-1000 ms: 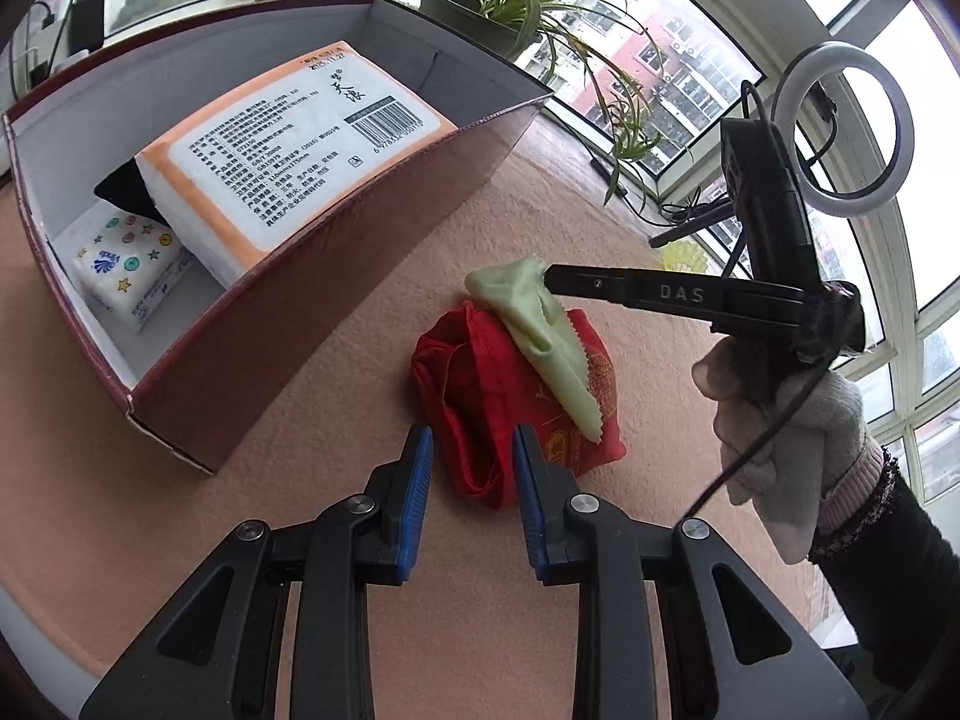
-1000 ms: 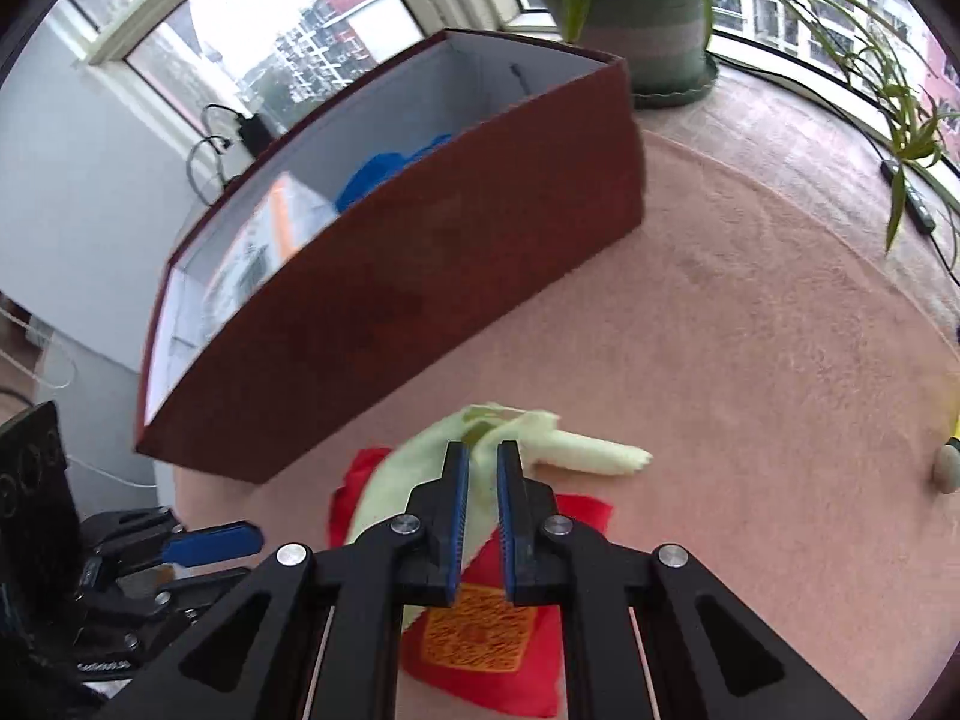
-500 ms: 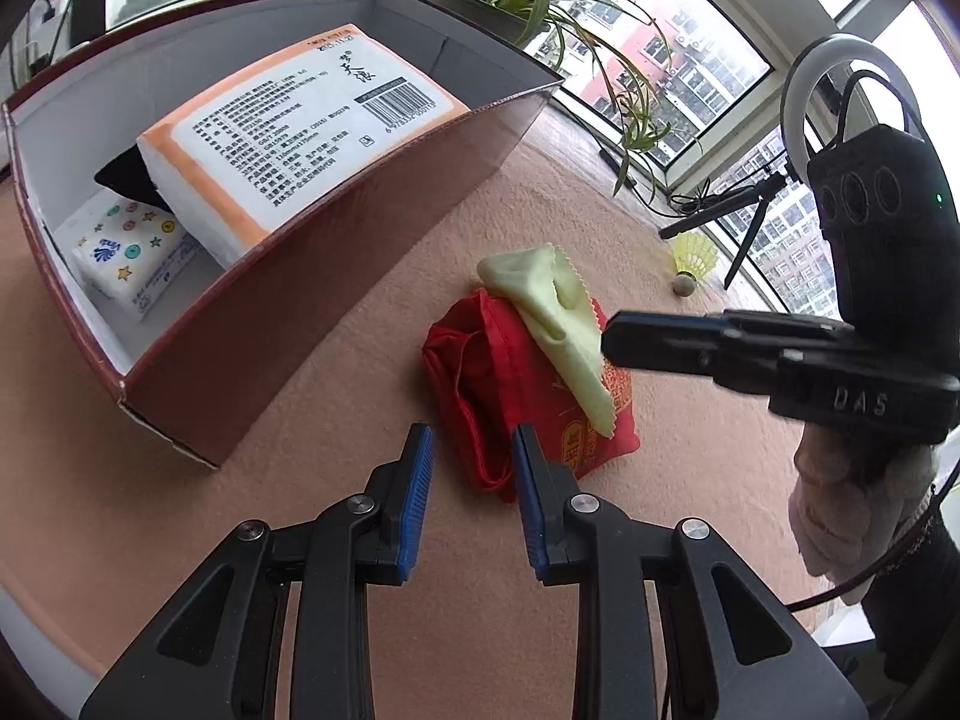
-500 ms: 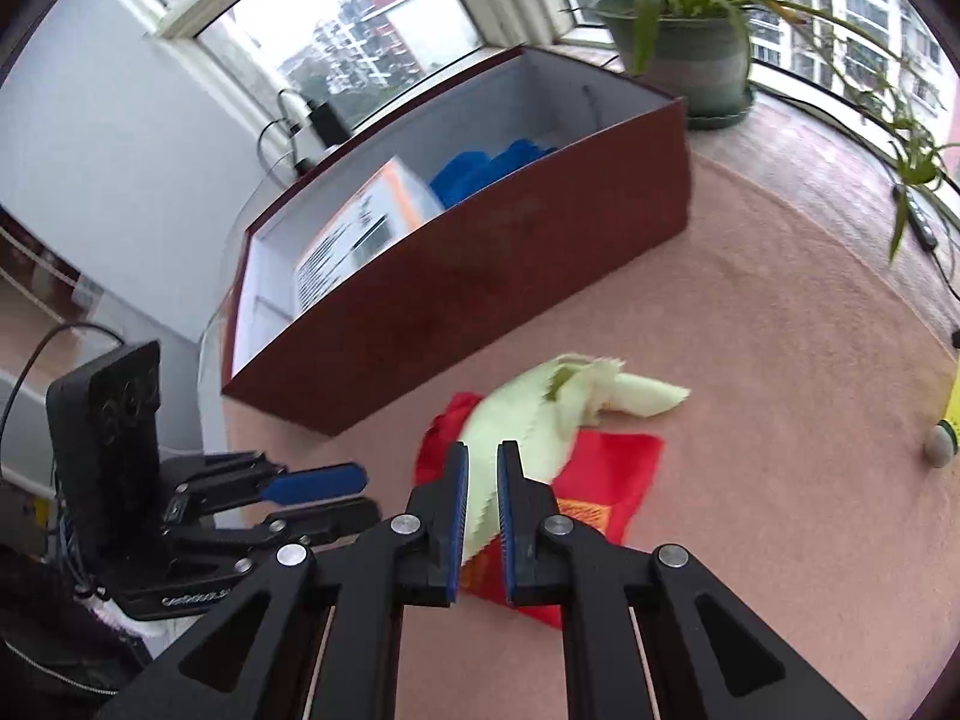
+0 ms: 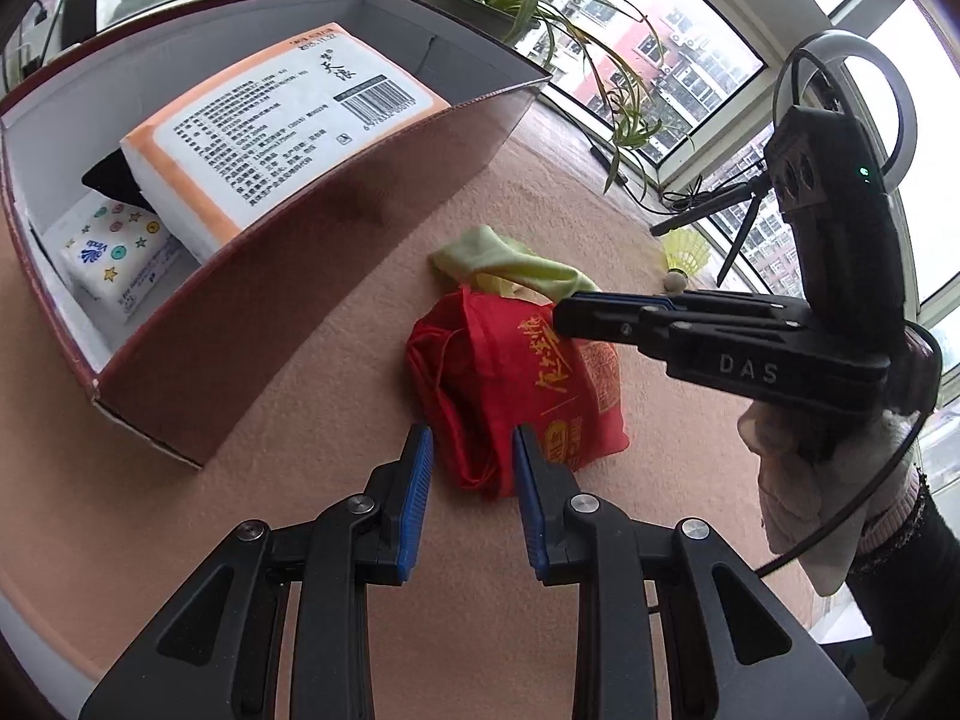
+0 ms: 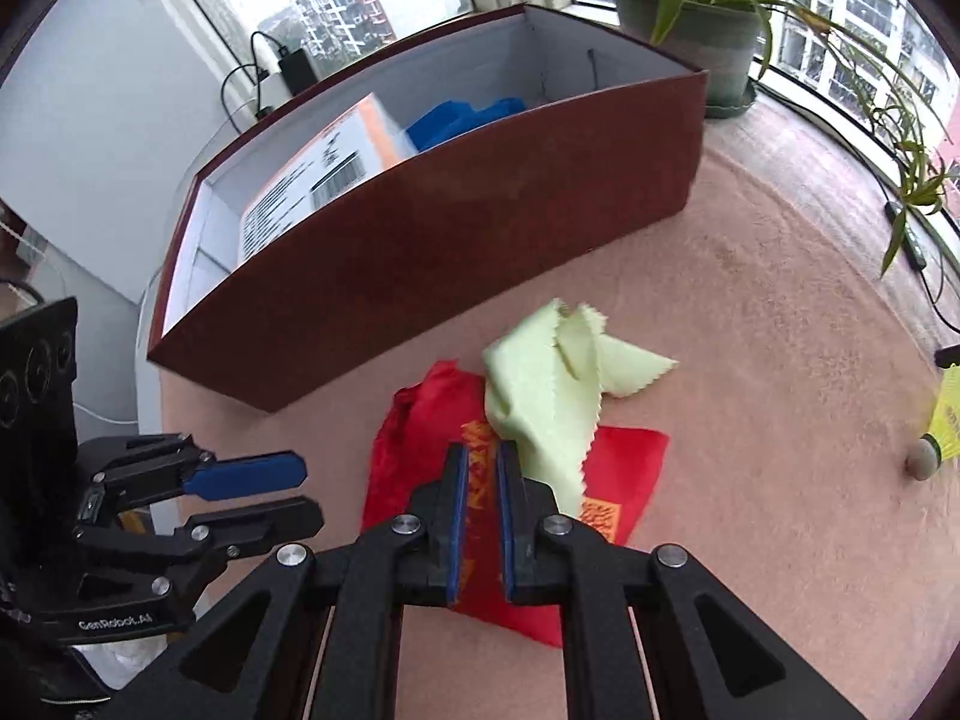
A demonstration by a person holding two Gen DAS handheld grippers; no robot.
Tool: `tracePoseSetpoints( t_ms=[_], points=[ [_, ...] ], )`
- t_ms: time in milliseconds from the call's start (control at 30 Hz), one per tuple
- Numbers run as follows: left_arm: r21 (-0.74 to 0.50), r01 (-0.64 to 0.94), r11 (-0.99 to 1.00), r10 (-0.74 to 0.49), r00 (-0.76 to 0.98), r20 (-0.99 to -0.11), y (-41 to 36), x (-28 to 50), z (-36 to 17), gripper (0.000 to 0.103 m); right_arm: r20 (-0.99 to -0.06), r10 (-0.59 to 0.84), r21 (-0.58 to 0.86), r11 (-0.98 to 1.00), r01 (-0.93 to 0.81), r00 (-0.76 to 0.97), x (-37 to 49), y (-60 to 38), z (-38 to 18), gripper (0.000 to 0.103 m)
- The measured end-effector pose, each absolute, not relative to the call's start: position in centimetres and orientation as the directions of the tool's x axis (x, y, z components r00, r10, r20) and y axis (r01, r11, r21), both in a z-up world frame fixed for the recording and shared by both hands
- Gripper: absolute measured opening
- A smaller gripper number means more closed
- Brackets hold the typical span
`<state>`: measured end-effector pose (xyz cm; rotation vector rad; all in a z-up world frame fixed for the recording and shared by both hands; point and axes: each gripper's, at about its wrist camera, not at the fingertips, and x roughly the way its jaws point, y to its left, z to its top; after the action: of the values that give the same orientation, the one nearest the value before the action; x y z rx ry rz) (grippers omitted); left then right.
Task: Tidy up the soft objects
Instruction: 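Grasp the pale green cloth with the right tool and pull it off the bag, then grasp the red bag with the left tool while right tool also grips it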
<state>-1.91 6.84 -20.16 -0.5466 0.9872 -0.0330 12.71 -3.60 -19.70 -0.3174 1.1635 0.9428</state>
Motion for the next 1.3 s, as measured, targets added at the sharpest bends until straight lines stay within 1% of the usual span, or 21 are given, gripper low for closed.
tracePoseSetpoints(
  t_ms=[133,200,267,300,333,367,400,433,467,500,633,700,967,1067,1100,1167,1233,1267,1300],
  points=[
    [-0.46,-0.198,0.865,-0.292,0.548,-0.784,6.3,-1.0,-20.3,0.027,-0.897,0.429,0.227,0.661,-0.715,0.111,14.6,-4.1,-21.1,0.009],
    [-0.466,-0.18,0.866,-0.308,0.541,-0.782,6.1,-0.6,-20.4,0.034,-0.891,0.446,0.267,0.672,-0.69,0.089,15.4,-4.8,-21.5,0.009],
    [-0.463,-0.175,0.869,-0.311,0.536,-0.785,6.1,-0.2,-20.5,0.056,-0.876,0.48,0.329,0.663,-0.673,0.045,15.6,-5.8,-21.6,0.01],
    [-0.466,-0.172,0.868,-0.315,0.536,-0.783,6.2,-0.1,-20.5,0.06,-0.868,0.496,0.351,0.654,-0.67,0.03,15.6,-6.3,-21.6,0.013],
    [-0.472,-0.166,0.866,-0.322,0.537,-0.78,6.4,0.1,-20.6,0.061,-0.858,0.513,0.374,0.643,-0.668,0.013,15.5,-6.8,-21.5,0.023],
    [-0.476,-0.159,0.865,-0.331,0.534,-0.778,6.4,0.3,-20.6,0.062,-0.849,0.528,0.394,0.634,-0.665,0.001,15.3,-7.4,-21.4,0.029],
    [-0.479,-0.153,0.864,-0.339,0.527,-0.779,6.5,0.5,-20.7,0.062,-0.84,0.543,0.412,0.626,-0.662,-0.01,15.3,-7.9,-21.4,0.04],
    [-0.48,-0.149,0.864,-0.344,0.521,-0.781,6.5,0.7,-20.9,0.063,-0.832,0.555,0.432,0.621,-0.654,-0.023,15.3,-9.0,-21.4,0.046],
    [-0.483,-0.149,0.863,-0.35,0.513,-0.783,6.5,0.9,-21.1,0.067,-0.827,0.56,0.449,0.621,-0.643,-0.037,15.4,-9.5,-21.5,0.047],
    [-0.485,-0.148,0.862,-0.356,0.505,-0.786,6.6,1.2,-21.4,0.068,-0.826,0.562,0.463,0.623,-0.63,-0.051,15.6,-9.9,-21.7,0.047],
    [-0.486,-0.166,0.858,-0.363,0.473,-0.803,6.6,2.2,-22.6,0.068,-0.816,0.57,0.511,0.632,-0.583,-0.096,16.0,-11.0,-22.7,0.047],
    [-0.505,-0.174,0.845,-0.381,0.467,-0.798,6.7,2.4,-23.0,0.068,-0.811,0.573,0.526,0.626,-0.576,-0.119,16.0,-10.9,-23.0,0.047],
    [-0.529,-0.189,0.827,-0.398,0.467,-0.789,6.9,2.8,-23.4,0.068,-0.814,0.567,0.521,0.617,-0.59,-0.126,15.6,-9.9,-23.3,0.048],
    [-0.531,-0.188,0.826,-0.399,0.471,-0.787,7.0,2.9,-23.2,0.066,-0.821,0.557,0.509,0.621,-0.596,-0.12,15.5,-9.7,-23.4,0.048],
    [-0.534,-0.189,0.824,-0.399,0.475,-0.784,6.9,2.9,-23.1,0.065,-0.824,0.554,0.506,0.624,-0.595,-0.12,15.4,-8.7,-23.5,0.048],
    [-0.54,-0.184,0.822,-0.406,0.477,-0.78,6.8,3.2,-23.1,0.056,-0.823,0.556,0.508,0.629,-0.588,-0.115,15.3,-8.7,-23.5,0.048],
    [-0.537,-0.173,0.825,-0.405,0.48,-0.778,6.5,3.1,-22.8,0.052,-0.82,0.56,0.514,0.63,-0.581,-0.118,15.0,-8.9,-23.5,0.047],
    [-0.53,-0.166,0.832,-0.401,0.481,-0.78,6.2,3.1,-22.7,0.051,-0.815,0.567,0.523,0.628,-0.576,-0.123,14.9,-8.8,-23.4,0.045],
    [-0.525,-0.16,0.836,-0.398,0.482,-0.781,6.1,3.0,-22.5,0.05,-0.808,0.575,0.536,0.622,-0.571,-0.131,14.7,-8.8,-23.4,0.04]
  ],
)
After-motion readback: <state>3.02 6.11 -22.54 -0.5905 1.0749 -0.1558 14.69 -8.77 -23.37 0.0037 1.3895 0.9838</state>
